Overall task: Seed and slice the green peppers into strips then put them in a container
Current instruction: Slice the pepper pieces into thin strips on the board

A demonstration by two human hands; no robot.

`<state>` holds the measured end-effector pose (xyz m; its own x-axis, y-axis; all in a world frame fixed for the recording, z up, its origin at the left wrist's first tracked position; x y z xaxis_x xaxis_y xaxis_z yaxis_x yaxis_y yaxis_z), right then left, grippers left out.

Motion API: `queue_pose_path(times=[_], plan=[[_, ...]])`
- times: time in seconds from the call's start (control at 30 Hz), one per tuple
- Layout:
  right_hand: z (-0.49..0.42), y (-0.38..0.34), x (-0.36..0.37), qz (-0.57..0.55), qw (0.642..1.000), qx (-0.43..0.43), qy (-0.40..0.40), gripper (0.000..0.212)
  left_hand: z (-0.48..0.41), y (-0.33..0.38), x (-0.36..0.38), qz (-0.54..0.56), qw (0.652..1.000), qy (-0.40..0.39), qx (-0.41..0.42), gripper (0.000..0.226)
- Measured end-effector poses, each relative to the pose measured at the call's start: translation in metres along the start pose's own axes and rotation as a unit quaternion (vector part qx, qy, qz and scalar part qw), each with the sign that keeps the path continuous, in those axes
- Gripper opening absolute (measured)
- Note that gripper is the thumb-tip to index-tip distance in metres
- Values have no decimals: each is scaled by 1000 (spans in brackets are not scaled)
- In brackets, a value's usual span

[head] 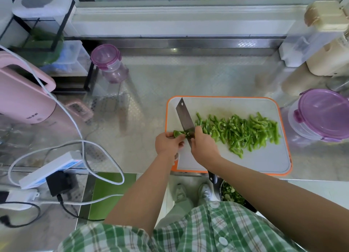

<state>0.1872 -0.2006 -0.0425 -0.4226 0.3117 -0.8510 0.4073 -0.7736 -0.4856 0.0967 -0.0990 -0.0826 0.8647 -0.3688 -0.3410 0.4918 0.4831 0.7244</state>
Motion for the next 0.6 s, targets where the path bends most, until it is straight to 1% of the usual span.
queue_pose_path(times=[0.13,0.2,0.27,0.33,0.43,0.47,0.53,0.57,0.6], plan=[[-3,-1,6,29,1000,9,8,11,-4,4,0,-22,999,-28,21,16],[-5,1,7,37,999,5,9,15,-6,5,-1,-25,999,-28,33,24],[-7,2,8,43,999,-3,9,20,-6,9,-2,-18,999,-26,44,27],[-9,2,7,28,1000,-5,10,20,-8,12,-5,-22,998,-17,54,27],[-13,4,-5,-35,999,-16,33,15,-11,21,-9,-58,994,-7,91,31],[-14,7,-13,-56,997,-20,49,14,-11,27,-9,-101,987,1,126,35],[-16,14,-28,-93,992,-14,79,10,-8,38,-10,-213,952,53,215,47],[-18,17,-34,-101,991,-12,88,10,-4,44,-12,-246,932,86,253,50],[-18,21,-38,-102,990,-11,92,10,2,50,-12,-264,915,111,283,48]])
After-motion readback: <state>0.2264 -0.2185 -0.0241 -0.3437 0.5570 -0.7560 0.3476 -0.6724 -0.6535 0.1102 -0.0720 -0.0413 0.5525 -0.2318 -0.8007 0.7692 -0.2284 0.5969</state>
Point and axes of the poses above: each hand's wrist, its own z-axis away from the middle knuckle, its own x-axis out of the palm, y = z × x, the point moved 7 cm from there along -z, towards the middle knuckle, and after that the axes turned 14 degrees about y, right-handed, at the moved point
